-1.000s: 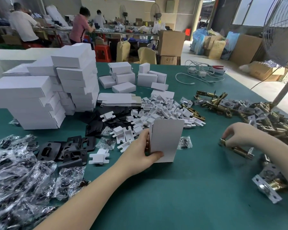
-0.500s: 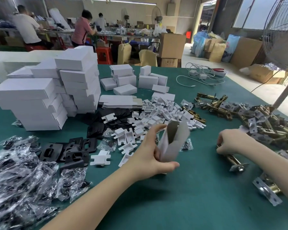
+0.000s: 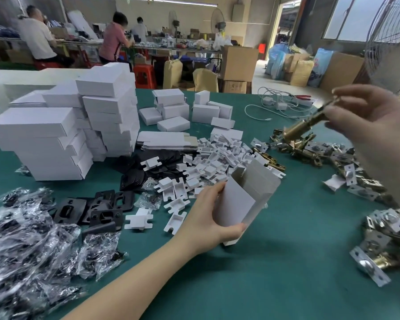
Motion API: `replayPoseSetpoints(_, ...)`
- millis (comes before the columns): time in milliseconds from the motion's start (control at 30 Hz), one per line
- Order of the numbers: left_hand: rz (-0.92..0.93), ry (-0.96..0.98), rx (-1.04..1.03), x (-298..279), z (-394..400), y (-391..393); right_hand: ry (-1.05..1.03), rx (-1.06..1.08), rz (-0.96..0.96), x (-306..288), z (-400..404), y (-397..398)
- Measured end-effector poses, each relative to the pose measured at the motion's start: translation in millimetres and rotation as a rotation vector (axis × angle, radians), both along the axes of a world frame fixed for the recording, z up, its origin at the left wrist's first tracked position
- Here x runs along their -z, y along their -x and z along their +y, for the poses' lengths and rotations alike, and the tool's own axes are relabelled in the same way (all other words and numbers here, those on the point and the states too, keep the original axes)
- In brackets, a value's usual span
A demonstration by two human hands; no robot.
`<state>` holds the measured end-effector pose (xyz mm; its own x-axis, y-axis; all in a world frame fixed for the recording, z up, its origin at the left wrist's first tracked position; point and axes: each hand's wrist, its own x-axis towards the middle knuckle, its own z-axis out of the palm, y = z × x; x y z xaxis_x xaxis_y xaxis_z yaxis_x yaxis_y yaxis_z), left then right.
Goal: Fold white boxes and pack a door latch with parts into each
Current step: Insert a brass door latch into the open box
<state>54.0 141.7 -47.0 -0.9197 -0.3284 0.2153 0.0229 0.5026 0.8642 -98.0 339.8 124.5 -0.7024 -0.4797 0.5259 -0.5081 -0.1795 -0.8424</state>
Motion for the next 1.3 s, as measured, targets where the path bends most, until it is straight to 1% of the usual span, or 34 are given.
replayPoseSetpoints(67, -0.02, -0.069, 0.016, 1, -1, 0, 0.02, -0.214, -0.11, -13, -10, -1)
replayPoseSetpoints(100, -0.024, -0.093, 0.022, 2, -1, -1, -0.028, -0.291, -0.139, -15, -17, 0)
replayPoseSetpoints(167, -0.028, -0.129, 0.034, 3, -3, -2, -0.2, -0.379, -0.127, -11, -32, 1)
replayPoseSetpoints(267, -0.025, -0.147, 0.053, 5, -4, -2, -0.473, -0.347, 0.005, 1, -50, 5)
replayPoseSetpoints(333, -0.011, -0.144, 0.066, 5, -5, -2, -0.544, -0.324, 0.038, 6, -57, 8)
replayPoseSetpoints(400, -0.008, -0.139, 0.062, 5, -5, -1, -0.562, -0.315, 0.055, 10, -60, 9)
replayPoseSetpoints(500, 0.011, -0.157, 0.042, 5, -6, -3, -0.587, -0.328, 0.141, 16, -61, 4)
replayPoseSetpoints(633, 0.037, -0.185, 0.028, 4, -6, -4, -0.604, -0.294, 0.232, 12, -52, -2)
replayPoseSetpoints(800, 0.024, -0.204, 0.059, 2, -5, -5, -0.706, -0.289, 0.279, 3, -46, 0)
replayPoseSetpoints(900, 0.018, -0.196, 0.088, 2, -7, -7, -0.76, -0.301, 0.375, -2, -49, -5)
replayPoseSetpoints(1000, 0.014, -0.203, 0.108, 2, -8, -7, -0.772, -0.254, 0.431, -8, -51, -4)
replayPoseSetpoints(1100, 0.014, -0.208, 0.101, 4, -7, -5, -0.866, -0.244, 0.47, -5, -57, -9)
replayPoseSetpoints(1233, 0.033, -0.243, 0.075, 7, -6, -3, -1.026, -0.314, 0.548, 9, -68, -23)
replayPoseSetpoints(1267, 0.043, -0.253, 0.055, 7, -6, -2, -1.011, -0.323, 0.541, 11, -68, -24)
replayPoseSetpoints(1300, 0.055, -0.266, 0.026, 7, -6, -1, -0.945, -0.316, 0.513, 12, -68, -24)
